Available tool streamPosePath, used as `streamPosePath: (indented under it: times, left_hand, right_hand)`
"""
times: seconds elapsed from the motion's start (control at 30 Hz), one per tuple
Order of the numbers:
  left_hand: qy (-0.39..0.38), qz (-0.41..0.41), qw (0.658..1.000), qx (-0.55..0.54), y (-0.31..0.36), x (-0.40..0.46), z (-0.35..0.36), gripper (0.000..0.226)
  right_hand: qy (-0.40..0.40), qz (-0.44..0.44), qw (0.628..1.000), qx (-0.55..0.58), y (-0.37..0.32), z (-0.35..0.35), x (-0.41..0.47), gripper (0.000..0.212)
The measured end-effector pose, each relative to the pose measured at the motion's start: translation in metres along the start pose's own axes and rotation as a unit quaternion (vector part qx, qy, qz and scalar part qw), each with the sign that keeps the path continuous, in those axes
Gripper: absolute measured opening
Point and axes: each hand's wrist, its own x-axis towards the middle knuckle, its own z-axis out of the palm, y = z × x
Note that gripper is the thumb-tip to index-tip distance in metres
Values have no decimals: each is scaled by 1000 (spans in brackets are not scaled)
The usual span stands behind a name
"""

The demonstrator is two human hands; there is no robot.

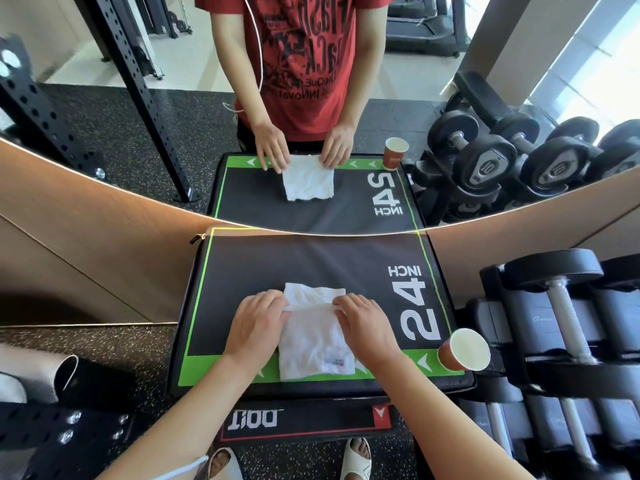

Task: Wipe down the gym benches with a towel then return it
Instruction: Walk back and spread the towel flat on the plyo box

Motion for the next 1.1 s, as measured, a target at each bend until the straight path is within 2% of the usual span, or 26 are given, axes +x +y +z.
streamPosePath:
  times: [0.1, 0.27, 0.43, 0.57, 0.63, 0.7, 0.8, 0.93, 1.1]
  left_hand:
    - [32, 3, 999, -3, 1, 20, -22, 10]
    - [74, 29, 997, -13, 6, 18, -59, 2]
    - [58, 54, 996, -45, 2, 1, -94, 17]
    - [-8, -7, 999, -38, -5, 15, -91, 19]
    - [-61, -71, 996, 6, -14, 27, -78, 30]
    - [-88, -94, 991, 37, -19, 32, -65, 37]
    - [-126, -56, 990, 17, -14, 21, -45, 35]
    - [-236, -7, 971, 27, -11, -5, -12, 44]
    - [-277, -10, 959, 51, -16, -21, 12, 50]
  right_hand:
    - [27, -8, 1000, 1, -10, -19, 22, 10]
    - [-1, -34, 998, 51, -25, -49, 25, 12]
    - [-29, -41, 984, 170, -32, -71, 17, 7]
    - [-31, 6, 987, 159, -26, -52, 45, 7]
    - [-79, 48, 992, 83, -16, -33, 61, 15]
    - [-127, 71, 989, -21, -7, -17, 66, 27]
    - [-150, 79, 985, 14, -3, 2, 47, 29]
    - [-236, 30, 971, 21, -9, 29, -1, 33]
    - [-203, 15, 979, -9, -11, 46, -25, 40]
